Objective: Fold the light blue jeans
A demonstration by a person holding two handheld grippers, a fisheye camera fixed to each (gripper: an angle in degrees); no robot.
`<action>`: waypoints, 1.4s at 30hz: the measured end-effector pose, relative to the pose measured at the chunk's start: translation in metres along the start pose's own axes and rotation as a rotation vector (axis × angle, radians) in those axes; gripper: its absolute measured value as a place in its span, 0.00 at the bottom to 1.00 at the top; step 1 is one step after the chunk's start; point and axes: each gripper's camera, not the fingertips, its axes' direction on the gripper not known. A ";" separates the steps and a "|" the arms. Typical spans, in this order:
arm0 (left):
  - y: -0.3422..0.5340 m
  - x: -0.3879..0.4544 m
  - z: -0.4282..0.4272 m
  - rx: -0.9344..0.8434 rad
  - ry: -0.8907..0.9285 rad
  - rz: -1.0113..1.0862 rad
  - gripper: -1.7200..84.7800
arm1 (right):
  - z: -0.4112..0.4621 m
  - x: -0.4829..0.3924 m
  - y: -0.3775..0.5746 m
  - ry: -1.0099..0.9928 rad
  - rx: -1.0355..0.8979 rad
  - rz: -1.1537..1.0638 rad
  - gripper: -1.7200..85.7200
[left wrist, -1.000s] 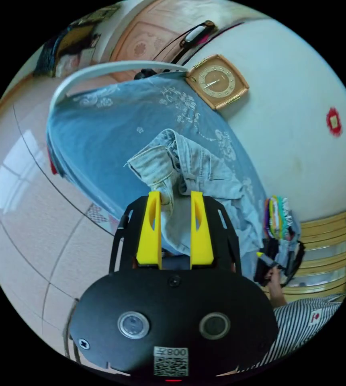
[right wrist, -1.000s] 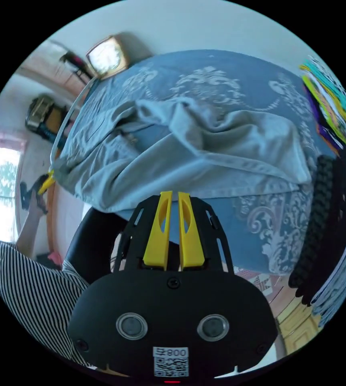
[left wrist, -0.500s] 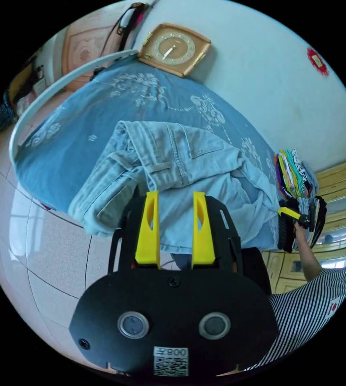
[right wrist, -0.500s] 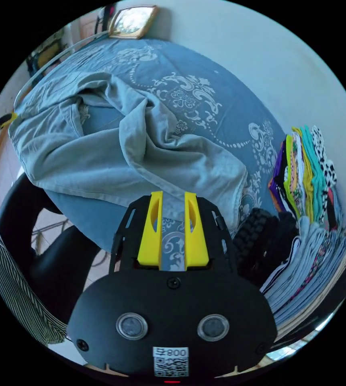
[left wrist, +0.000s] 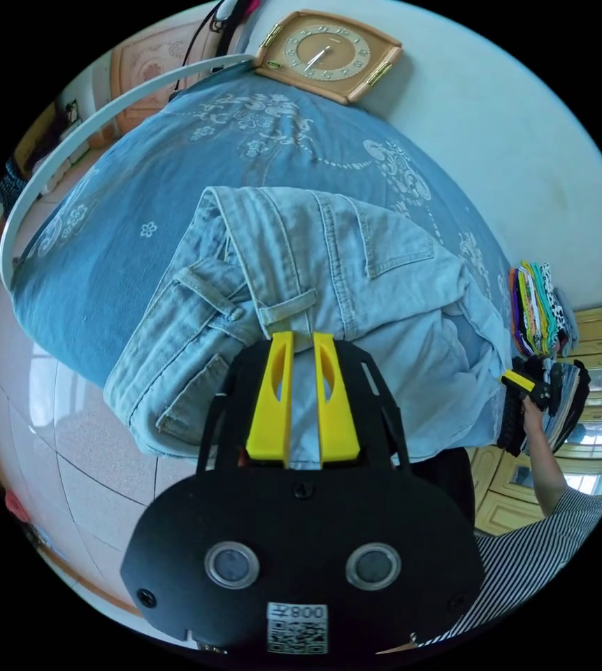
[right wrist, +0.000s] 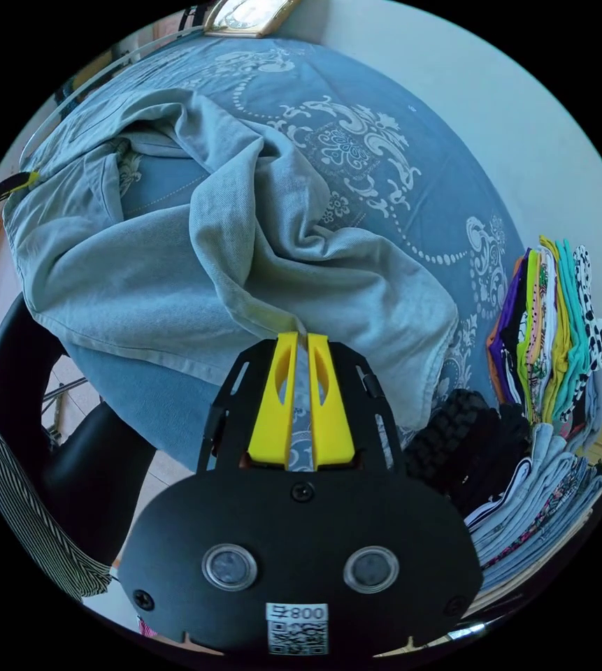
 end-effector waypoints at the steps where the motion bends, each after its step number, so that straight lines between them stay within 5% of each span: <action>1: -0.002 0.005 -0.002 0.013 0.000 0.006 0.08 | 0.003 -0.005 -0.001 0.005 0.002 -0.001 0.04; 21: -0.061 0.032 -0.013 0.094 0.092 -0.017 0.02 | 0.055 -0.059 0.008 -0.056 0.031 0.038 0.02; 29: -0.133 0.042 -0.078 0.333 0.119 0.069 0.02 | -0.004 -0.033 0.001 0.061 0.203 0.093 0.02; 36: -0.292 0.051 -0.134 0.540 0.058 -0.014 0.02 | -0.035 0.081 -0.142 0.083 0.193 0.180 0.02; 42: -0.311 0.070 -0.063 0.354 0.114 0.098 0.04 | 0.054 0.091 -0.204 0.187 -0.008 0.263 0.02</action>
